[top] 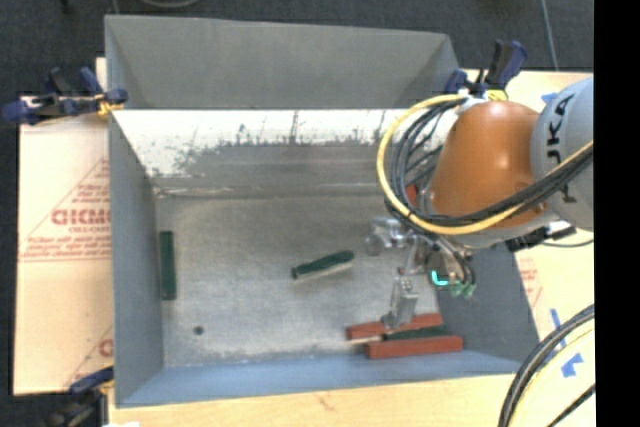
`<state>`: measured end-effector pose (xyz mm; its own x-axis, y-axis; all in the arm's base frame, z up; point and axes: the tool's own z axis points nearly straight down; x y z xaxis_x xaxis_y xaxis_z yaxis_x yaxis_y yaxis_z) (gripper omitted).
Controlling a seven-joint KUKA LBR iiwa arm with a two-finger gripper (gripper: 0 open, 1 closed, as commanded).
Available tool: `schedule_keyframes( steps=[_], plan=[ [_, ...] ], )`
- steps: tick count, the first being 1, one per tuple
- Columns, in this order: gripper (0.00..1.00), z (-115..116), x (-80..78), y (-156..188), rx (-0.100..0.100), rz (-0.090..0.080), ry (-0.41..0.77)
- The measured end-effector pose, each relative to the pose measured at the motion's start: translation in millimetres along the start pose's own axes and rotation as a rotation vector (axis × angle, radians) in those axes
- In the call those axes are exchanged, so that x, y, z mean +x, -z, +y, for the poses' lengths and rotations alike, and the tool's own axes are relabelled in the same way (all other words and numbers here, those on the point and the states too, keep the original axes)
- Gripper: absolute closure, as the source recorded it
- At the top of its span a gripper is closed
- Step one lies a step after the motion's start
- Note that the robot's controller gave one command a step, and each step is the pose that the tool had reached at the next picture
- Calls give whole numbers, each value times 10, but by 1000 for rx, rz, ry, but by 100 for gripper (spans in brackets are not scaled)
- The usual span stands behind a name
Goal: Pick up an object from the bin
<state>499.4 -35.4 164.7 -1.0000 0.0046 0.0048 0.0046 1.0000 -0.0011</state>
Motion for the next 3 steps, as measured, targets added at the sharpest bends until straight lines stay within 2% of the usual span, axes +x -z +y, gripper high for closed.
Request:
schedule_keyframes(
  steps=[1,2,3],
  plan=[
    [0,149,-1063,-908,1,-9,186],
    [100,147,-1060,-881,0,-10,185],
    [100,33,-1148,508,4,-19,239]
  ],
)
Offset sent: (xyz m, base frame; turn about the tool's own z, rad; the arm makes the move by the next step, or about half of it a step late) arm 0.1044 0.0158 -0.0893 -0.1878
